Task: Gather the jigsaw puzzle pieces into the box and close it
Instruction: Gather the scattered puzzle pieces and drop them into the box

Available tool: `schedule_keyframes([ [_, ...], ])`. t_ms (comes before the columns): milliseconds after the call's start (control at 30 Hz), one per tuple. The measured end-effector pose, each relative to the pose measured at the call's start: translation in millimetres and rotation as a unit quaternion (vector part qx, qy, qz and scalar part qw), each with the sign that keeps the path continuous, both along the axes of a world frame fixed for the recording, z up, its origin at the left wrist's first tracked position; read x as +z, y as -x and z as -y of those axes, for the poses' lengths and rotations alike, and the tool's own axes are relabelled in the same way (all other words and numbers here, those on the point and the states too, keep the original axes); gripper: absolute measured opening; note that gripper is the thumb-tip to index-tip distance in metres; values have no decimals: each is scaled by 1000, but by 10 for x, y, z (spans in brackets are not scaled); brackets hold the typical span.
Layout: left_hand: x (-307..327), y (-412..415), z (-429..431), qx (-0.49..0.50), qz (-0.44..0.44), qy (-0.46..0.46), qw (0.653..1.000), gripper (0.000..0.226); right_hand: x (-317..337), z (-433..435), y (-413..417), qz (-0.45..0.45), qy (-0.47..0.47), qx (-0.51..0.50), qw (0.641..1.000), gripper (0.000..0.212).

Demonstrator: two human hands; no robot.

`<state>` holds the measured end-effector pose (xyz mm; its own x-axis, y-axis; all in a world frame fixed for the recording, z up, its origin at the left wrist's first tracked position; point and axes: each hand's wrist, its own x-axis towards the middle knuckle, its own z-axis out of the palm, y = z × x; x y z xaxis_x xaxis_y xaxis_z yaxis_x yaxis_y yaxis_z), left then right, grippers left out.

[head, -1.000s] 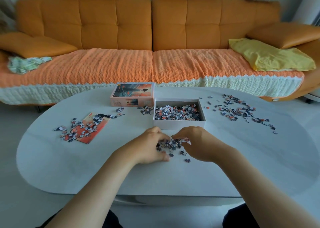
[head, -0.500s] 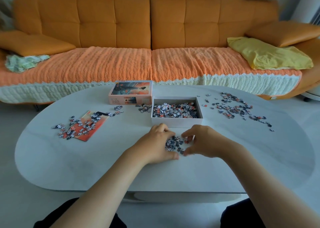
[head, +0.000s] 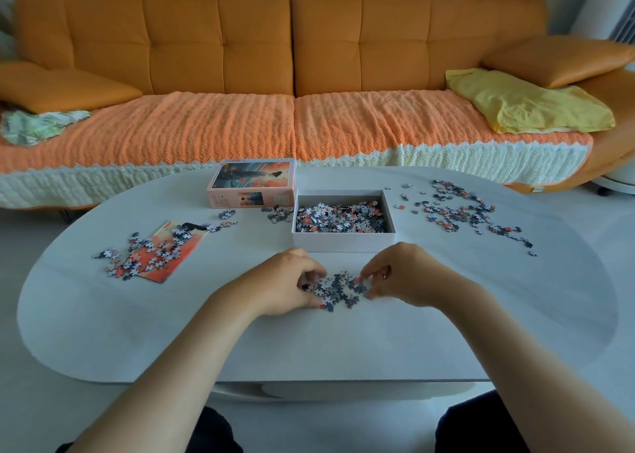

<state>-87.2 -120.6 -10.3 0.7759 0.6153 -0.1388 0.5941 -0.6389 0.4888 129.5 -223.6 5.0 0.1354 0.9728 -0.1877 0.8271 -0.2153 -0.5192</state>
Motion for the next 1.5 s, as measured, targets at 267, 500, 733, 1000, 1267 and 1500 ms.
schedule_keyframes([
  [267,73,-23,-1,29,-27,20,999,81,16,-52,113,13,6,14,1000,56],
  [500,5,-127,95,8,-30,-28,999,61,-44,-126,342,97,-1,46,994,65],
  [733,30,-160,95,28,19,-43,999,25,-49,-183,403,13,-32,-4,999,33],
  [1000,11,-194,75,79,80,-2,994,16,-30,-279,428,-7,-17,-4,1000,24],
  [1267,172,-286,-133,122,158,39,979,16,159,-404,313,-53,-78,-43,995,7],
  [1500,331,-540,-405,146,265,-14,953,17,216,-669,159,-29,-262,-96,960,10],
])
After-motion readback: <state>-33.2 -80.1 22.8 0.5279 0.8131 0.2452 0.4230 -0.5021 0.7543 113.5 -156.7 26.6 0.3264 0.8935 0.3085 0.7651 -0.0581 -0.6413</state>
